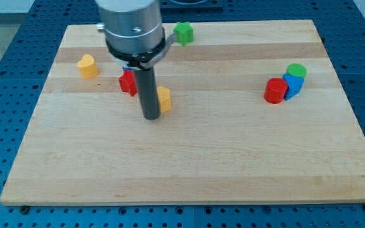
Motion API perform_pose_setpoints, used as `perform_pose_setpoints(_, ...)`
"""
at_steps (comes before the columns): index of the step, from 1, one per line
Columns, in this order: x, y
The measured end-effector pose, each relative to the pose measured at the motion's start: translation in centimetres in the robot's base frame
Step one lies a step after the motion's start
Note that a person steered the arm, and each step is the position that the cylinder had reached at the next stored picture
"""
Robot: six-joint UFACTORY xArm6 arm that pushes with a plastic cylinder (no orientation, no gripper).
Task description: Place the yellow hexagon diagonal to the green star
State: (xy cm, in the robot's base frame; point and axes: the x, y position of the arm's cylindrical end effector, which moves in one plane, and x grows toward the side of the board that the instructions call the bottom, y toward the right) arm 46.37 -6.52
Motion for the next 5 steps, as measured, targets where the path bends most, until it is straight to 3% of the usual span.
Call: perform_pose_setpoints(5,-3.2,-1.2)
